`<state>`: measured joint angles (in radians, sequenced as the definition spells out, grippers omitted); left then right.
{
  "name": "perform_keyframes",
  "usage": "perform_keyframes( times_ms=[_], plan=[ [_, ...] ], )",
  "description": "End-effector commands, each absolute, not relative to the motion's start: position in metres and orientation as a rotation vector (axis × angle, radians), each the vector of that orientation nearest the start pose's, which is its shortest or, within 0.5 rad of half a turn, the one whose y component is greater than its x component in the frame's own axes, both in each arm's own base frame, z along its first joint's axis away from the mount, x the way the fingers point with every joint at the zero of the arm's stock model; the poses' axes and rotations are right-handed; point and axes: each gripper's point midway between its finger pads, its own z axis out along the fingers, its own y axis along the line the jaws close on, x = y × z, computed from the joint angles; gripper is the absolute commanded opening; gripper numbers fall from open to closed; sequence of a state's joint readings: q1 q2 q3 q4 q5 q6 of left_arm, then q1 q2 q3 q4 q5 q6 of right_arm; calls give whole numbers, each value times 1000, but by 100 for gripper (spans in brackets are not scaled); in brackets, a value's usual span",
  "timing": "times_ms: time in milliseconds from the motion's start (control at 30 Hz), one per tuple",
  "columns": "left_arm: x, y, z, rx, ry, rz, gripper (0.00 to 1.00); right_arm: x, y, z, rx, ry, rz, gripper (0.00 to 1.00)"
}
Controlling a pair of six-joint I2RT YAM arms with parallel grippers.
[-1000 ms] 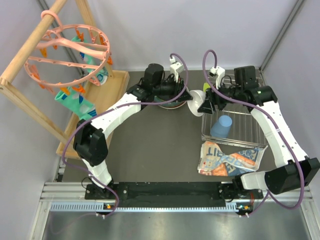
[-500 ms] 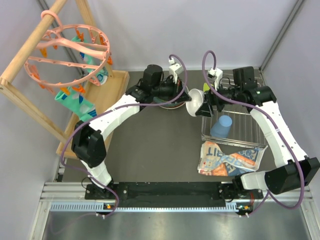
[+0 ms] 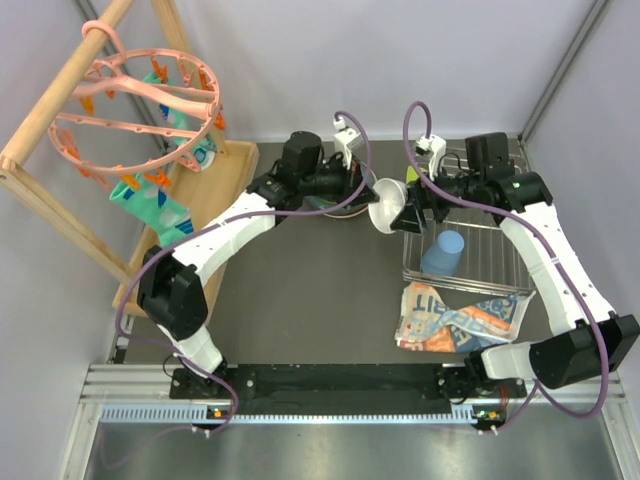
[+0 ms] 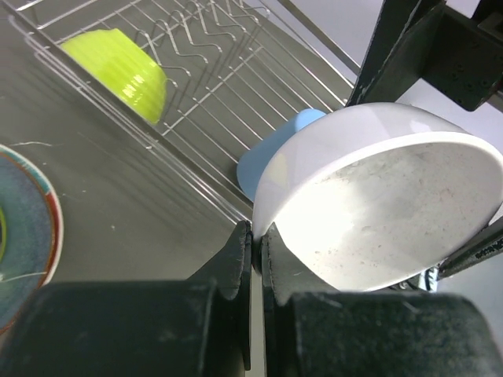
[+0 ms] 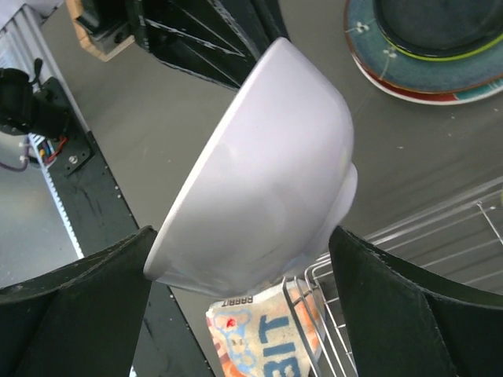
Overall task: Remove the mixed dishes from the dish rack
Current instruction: Pick up the bowl from the dish rack, then place the bowl at the center of the board.
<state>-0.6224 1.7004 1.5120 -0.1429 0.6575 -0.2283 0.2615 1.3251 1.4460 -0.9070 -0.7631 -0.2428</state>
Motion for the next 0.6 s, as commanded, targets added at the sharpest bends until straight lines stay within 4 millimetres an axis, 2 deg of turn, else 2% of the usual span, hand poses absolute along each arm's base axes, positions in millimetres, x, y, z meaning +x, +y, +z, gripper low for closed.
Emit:
perform_keyframes(
  times_ms=[0,133,333,500,567],
  plan=[
    [338,-363,314,822,1716,-1094,0,284,186,293,-882,2012,789,88],
    [365,-344,307,734,1764,-1026,0,295,176,298,-822,2015,689,89],
    [407,-313,299,607,1827,-951,0,299,165,302,-769,2004,597,90],
    [433,-287,290,528,1873,-895,0,298,159,302,-748,1997,557,90],
    [442,-273,279,512,1918,-857,0,300,154,299,-732,2009,525,90]
  ],
)
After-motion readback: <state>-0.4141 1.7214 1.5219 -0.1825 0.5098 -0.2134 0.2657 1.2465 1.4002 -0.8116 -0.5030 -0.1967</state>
